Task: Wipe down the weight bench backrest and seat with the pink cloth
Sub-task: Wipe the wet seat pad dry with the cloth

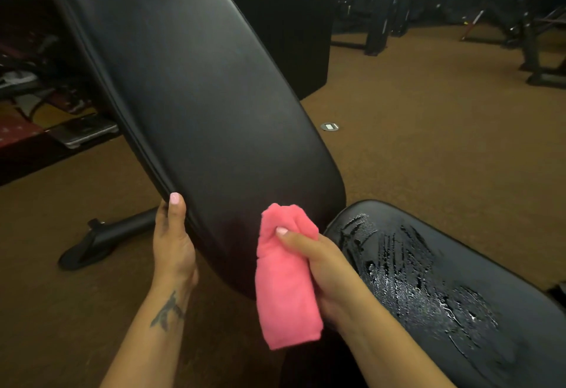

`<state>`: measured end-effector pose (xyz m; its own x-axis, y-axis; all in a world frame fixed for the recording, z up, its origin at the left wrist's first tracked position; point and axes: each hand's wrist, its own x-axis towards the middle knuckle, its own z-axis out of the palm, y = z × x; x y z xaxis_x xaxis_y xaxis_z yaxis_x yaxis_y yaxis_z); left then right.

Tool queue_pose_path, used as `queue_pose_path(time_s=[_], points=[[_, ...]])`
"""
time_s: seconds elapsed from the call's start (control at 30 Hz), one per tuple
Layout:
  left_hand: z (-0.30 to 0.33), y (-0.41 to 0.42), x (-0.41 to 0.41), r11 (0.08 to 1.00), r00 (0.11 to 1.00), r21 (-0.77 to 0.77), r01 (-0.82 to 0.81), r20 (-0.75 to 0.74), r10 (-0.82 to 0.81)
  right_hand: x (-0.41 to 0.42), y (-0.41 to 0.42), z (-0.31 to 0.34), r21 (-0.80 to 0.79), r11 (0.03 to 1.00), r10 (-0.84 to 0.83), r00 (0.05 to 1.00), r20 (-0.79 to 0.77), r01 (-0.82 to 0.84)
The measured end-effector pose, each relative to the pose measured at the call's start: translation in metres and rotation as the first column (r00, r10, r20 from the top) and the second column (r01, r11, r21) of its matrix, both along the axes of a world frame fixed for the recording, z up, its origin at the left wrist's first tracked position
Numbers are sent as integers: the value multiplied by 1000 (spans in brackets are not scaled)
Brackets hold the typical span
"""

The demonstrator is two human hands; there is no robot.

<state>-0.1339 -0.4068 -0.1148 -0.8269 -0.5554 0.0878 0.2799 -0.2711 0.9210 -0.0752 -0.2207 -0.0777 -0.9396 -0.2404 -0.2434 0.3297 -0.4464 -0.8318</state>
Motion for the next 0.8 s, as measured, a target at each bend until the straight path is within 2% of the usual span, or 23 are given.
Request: queue_pose_path(time_s=[0.07, 0.17, 0.33, 0.37, 0.43, 0.53, 0.6, 0.63, 0.67, 0.73, 0.77, 0.8], points=[[-1, -1, -1, 1000, 1000, -5, 7, 0, -7, 4, 4, 10, -109, 990, 98, 990, 106, -87], [-3, -4, -1, 1000, 1000, -12, 27, 0, -27, 5, 9, 12, -224, 969, 143, 973, 184, -100], [1, -2, 1, 999, 999, -13, 40, -1, -40, 4, 28, 25, -262, 946, 230, 964, 136, -189], [2, -1, 2, 999, 999, -10, 42, 5, -42, 4, 37, 32, -210, 958, 224, 967, 117, -197], [3, -1, 3, 999, 999, -14, 40, 11, -40, 0, 61, 49, 45, 994, 101, 994, 33, -103], [2, -2, 2, 999, 999, -23, 34, 16, -34, -5, 95, 70, 397, 915, 9, 980, -197, 72], [1, -1, 2, 999, 999, -5, 43, 25, -43, -9, 105, 70, 583, 800, 10, 969, -247, 141], [1, -2, 2, 999, 998, -2, 50, 30, -50, -11, 108, 65, 683, 708, 24, 960, -279, 181], [2, -3, 2, 998, 998, -3, 56, 27, -56, -14, 110, 60, 780, 586, 69, 945, -318, 220], [2, -3, 3, 998, 998, -11, 63, 19, -63, -19, 110, 49, 921, 266, 222, 911, -348, 286], [2, -3, 3, 998, 998, -17, 65, 18, -65, -21, 108, 44, 944, 109, 301, 895, -330, 311], [1, -4, 3, 998, 998, -20, 65, 17, -65, -23, 104, 40, 944, -9, 360, 882, -305, 330]])
